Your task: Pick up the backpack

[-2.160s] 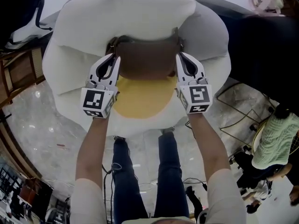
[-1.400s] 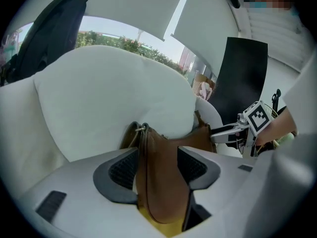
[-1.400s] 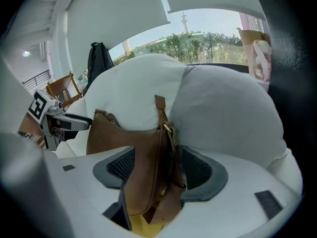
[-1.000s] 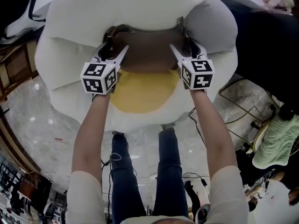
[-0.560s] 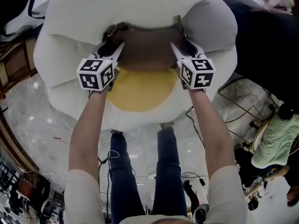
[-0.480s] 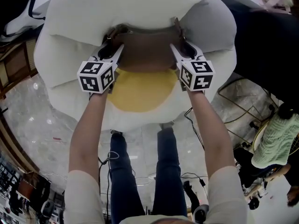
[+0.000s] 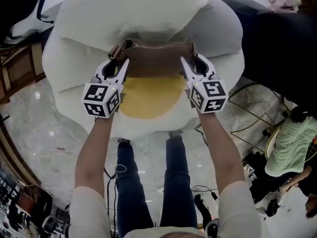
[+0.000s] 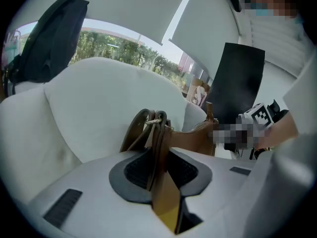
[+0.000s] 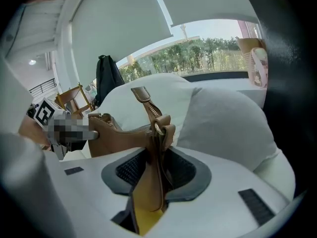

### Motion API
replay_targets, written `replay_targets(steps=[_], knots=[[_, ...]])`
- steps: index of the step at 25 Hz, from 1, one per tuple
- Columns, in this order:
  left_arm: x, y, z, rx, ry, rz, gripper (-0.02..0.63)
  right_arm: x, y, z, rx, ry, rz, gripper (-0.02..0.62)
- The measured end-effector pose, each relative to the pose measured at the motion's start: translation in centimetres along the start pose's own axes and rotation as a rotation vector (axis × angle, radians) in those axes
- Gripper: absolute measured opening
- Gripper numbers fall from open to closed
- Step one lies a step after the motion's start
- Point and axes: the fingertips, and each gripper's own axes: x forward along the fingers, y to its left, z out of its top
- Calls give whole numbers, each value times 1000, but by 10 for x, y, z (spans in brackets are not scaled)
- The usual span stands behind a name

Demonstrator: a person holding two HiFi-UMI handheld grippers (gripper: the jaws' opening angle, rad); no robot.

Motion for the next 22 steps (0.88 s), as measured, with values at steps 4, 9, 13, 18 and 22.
replay_targets(steps=[4, 9, 13, 18, 22], knots=[[-23, -9, 17, -6, -25, -5, 106, -22, 13, 24, -16, -22, 4, 153], [-59, -23, 53, 18, -71, -6, 106, -55, 32, 62, -35, -57, 7, 153], [-90, -37, 81, 31, -94, -19, 106, -86, 49, 92, -51, -86, 3, 153], [-121, -55, 115, 63, -129, -36, 106, -121, 63, 126, -61, -132, -4, 153], [-148, -73, 136, 64, -146, -43, 106, -152, 75, 149, -74, -152, -8, 153]])
